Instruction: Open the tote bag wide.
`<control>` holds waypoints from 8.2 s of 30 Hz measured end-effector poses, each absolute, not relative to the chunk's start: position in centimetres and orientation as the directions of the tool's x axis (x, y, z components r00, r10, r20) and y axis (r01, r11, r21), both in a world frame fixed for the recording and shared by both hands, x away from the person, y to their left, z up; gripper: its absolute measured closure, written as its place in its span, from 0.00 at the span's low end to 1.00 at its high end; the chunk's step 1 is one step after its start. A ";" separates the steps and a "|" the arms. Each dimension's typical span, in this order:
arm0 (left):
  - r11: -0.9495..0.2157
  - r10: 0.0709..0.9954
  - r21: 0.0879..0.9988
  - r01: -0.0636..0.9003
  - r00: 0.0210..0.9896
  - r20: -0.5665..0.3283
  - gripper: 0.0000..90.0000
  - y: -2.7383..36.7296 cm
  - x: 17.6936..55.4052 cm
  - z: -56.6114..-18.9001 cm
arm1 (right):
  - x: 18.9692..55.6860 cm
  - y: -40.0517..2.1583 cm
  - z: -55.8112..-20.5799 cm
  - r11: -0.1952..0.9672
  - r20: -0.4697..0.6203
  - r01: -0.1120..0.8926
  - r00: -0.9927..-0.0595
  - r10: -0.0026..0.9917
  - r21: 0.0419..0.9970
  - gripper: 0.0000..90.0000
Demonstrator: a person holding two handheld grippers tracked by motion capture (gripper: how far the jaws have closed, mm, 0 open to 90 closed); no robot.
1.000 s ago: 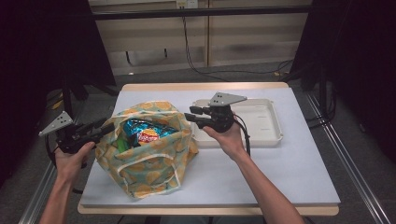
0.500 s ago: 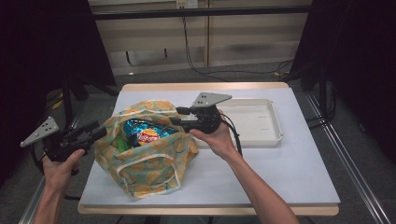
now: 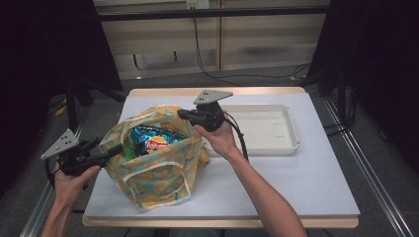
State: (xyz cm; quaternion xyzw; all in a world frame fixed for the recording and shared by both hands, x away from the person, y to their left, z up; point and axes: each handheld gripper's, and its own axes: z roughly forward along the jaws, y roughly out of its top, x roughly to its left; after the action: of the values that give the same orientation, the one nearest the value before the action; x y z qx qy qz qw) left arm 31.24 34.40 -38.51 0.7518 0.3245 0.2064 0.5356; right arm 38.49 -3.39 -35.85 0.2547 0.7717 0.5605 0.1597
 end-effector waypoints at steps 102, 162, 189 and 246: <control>-0.348 0.543 0.881 0.320 0.835 -0.088 1.00 30.9 25.7 -43.9 | 31.8 -5.7 -40.3 0.317 0.019 0.204 -0.865 0.502 0.926 0.35; -0.174 0.621 0.945 0.278 0.775 -0.113 0.74 34.4 28.3 -39.6 | 28.2 -7.8 -43.2 0.383 0.066 0.259 -0.890 0.451 0.887 0.55; -0.139 0.664 0.925 0.353 0.726 -0.177 0.65 33.1 35.5 -38.7 | 28.4 -8.4 -42.5 0.338 0.080 0.265 -0.877 0.473 0.903 0.52; -0.099 0.719 0.951 0.293 0.682 -0.135 0.46 32.5 25.4 -39.8 | 29.1 -9.9 -41.2 0.228 0.118 0.253 -0.870 0.480 0.940 0.36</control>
State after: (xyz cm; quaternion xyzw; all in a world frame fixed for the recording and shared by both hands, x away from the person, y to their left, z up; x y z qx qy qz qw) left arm 25.41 32.48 -39.77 0.7176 0.3524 0.1866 0.5710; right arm 29.14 -9.88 -41.18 0.2356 0.7773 0.5750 0.0985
